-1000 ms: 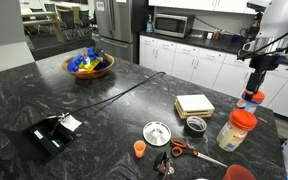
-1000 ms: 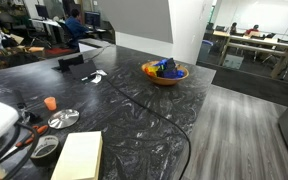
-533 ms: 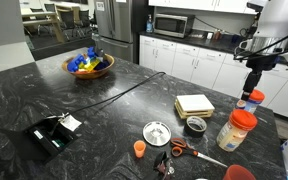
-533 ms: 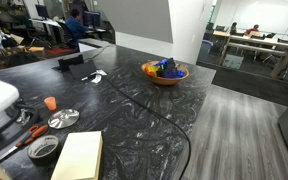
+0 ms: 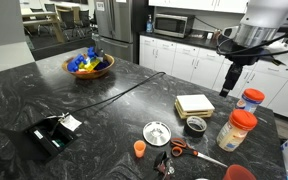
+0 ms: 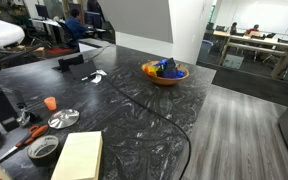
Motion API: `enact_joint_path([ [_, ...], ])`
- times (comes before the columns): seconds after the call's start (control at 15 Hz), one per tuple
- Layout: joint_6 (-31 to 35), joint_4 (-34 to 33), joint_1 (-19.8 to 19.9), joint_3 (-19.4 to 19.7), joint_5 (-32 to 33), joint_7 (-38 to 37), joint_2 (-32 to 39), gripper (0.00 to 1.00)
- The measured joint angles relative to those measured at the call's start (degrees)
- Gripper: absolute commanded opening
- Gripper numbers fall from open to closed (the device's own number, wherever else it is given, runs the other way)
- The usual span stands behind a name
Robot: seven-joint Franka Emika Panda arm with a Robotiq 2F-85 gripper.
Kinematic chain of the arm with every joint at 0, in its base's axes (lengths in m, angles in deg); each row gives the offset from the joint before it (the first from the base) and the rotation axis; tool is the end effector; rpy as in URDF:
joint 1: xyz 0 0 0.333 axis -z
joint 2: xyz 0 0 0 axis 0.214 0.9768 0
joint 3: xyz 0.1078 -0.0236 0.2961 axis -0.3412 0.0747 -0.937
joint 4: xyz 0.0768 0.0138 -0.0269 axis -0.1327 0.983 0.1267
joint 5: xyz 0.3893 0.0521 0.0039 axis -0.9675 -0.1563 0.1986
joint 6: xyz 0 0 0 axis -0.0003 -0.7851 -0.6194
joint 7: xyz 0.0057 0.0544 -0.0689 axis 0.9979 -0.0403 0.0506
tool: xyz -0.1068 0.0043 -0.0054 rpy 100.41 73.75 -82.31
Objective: Put the small orange cup in the big orange cup
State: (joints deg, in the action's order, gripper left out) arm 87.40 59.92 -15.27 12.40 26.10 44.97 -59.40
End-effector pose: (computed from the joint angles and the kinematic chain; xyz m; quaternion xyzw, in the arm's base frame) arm 0.3422 0.0854 0.5155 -0.9998 0.0075 -0.0183 0.0023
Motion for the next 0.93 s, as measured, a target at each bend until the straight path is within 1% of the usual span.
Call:
enact_joint_path([
  [0.13,0.08,-0.48,-0.29,-0.18,0.04,-0.27,1.23,1.00],
  [0.73,0.07,-0.33,-0.31,0.33,-0.04,-0.27,0.68,1.00],
  [0.93,1.41,-0.84,-0.58,0.18,-0.09,-0.28,2.66,1.00],
])
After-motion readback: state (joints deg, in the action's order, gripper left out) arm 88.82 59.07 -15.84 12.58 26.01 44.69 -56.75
